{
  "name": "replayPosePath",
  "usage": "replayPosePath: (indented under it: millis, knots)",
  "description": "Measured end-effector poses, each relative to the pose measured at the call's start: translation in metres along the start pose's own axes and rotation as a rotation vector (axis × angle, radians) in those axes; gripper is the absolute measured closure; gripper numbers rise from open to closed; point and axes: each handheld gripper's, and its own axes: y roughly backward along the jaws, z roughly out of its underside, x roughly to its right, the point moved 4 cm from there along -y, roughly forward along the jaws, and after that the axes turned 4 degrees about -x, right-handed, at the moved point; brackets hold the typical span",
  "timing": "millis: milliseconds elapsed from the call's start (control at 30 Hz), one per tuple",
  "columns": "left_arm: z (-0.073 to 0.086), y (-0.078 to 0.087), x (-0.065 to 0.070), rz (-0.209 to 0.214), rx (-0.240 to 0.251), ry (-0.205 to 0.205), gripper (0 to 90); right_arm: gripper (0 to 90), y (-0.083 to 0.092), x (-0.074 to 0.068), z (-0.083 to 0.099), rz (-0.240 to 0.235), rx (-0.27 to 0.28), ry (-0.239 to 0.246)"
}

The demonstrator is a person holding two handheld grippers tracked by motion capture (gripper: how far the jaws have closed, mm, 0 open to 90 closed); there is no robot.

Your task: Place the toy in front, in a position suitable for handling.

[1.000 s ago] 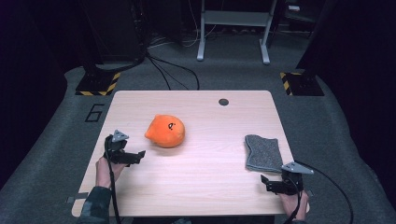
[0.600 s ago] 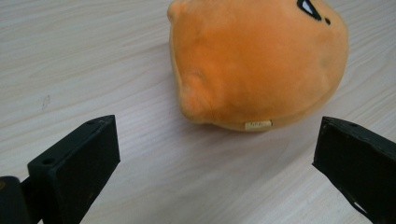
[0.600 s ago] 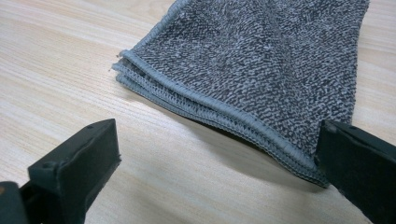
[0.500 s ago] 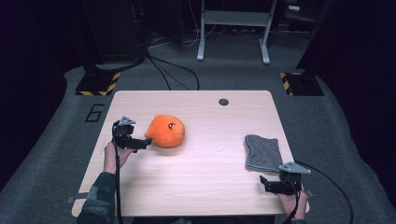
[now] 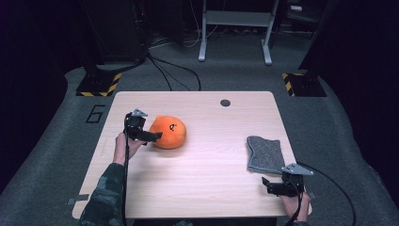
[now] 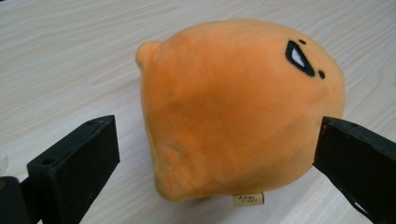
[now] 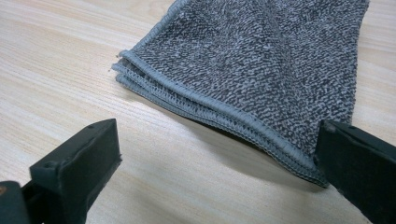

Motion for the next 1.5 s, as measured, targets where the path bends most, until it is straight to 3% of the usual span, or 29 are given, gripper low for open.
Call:
replayPosePath:
  millis: [67,400,500,700,1000,1067,1167,1267,1500]
  knots:
    - [-0.002,-0.002,0.0,0.021,-0.016,-0.001,0.0,0.1,0.0,0.0,0.0,0.0,-0.002,-0.004]
    - [-0.008,-0.019,0.004,0.038,-0.06,-0.028,2.0,0.2,0.0,0.0,0.0,-0.002,0.0,0.006]
    - [-0.007,-0.023,0.007,0.049,-0.078,-0.047,10.4,0.2,0.0,0.0,0.0,-0.002,0.0,0.006]
    - [-0.001,-0.029,0.01,0.05,-0.083,-0.033,18.9,0.2,0.0,0.0,0.0,-0.001,0.0,0.008]
    - [0.003,-0.031,0.017,0.012,-0.11,-0.044,38.3,0.7,0.0,0.0,0.0,-0.001,-0.002,0.006]
    - [0.005,-0.031,0.018,0.0,-0.101,-0.055,47.9,0.8,0.0,0.0,0.0,-0.001,-0.001,0.005]
    - [0.009,-0.033,0.02,-0.019,-0.061,-0.038,56.1,1.1,0.0,0.0,0.0,-0.001,-0.001,0.003]
    - [0.01,-0.032,0.02,-0.02,-0.058,-0.039,62.0,1.5,0.0,0.0,0.0,-0.004,-0.009,0.0]
    - [0.004,-0.025,0.027,-0.065,-0.006,-0.041,69.5,2.2,0.0,0.0,0.0,0.001,-0.006,-0.01]
